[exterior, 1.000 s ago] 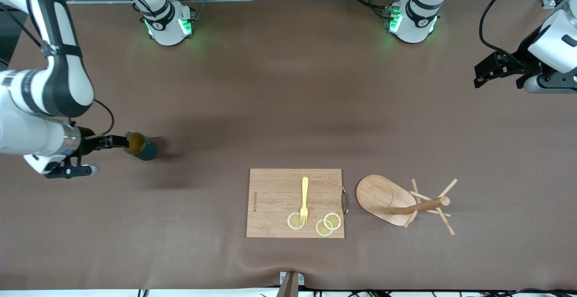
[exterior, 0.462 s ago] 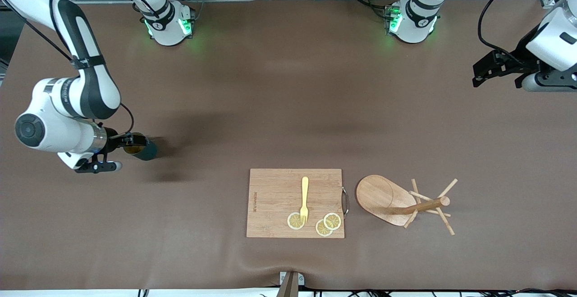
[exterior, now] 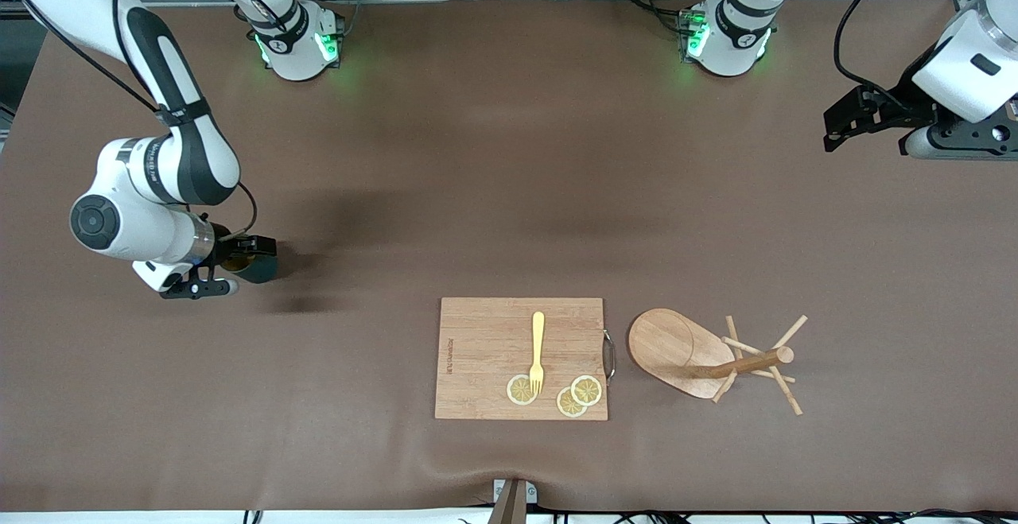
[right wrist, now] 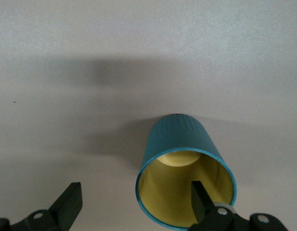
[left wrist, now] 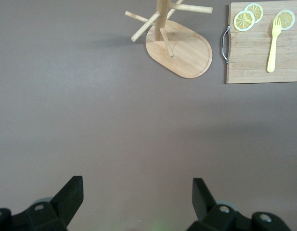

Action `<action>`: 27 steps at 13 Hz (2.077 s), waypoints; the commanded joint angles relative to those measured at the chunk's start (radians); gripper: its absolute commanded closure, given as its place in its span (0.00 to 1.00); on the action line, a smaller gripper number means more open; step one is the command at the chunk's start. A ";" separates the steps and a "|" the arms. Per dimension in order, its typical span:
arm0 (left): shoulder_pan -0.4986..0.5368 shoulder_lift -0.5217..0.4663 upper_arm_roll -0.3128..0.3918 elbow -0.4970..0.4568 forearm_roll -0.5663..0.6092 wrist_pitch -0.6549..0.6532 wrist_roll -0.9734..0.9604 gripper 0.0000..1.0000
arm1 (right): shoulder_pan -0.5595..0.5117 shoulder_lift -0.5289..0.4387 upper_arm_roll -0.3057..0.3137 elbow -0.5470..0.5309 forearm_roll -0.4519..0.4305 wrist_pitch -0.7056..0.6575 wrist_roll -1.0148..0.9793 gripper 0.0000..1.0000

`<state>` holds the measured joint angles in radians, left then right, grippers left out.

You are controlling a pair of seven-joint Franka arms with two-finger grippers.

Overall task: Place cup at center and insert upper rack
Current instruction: 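Reach the right gripper to the teal mug and grasp its body, then lift the teal mug with the right gripper toward the table center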

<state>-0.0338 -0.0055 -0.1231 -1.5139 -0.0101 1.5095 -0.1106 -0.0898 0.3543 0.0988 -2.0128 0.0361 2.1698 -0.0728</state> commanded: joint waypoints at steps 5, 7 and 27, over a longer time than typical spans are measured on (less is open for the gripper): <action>0.009 -0.004 -0.001 0.009 -0.002 -0.005 0.009 0.00 | -0.007 -0.011 -0.002 -0.027 0.013 0.045 0.011 0.15; 0.011 -0.005 -0.001 0.009 -0.002 -0.005 0.012 0.00 | -0.008 0.006 -0.002 -0.029 0.013 0.067 0.011 0.15; 0.011 -0.014 -0.003 0.012 -0.008 -0.015 0.009 0.00 | 0.085 -0.116 0.033 0.065 0.011 -0.189 0.241 1.00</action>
<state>-0.0283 -0.0056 -0.1222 -1.5067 -0.0101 1.5076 -0.1106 -0.0390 0.2790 0.1091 -1.9410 0.0392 2.0150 0.0786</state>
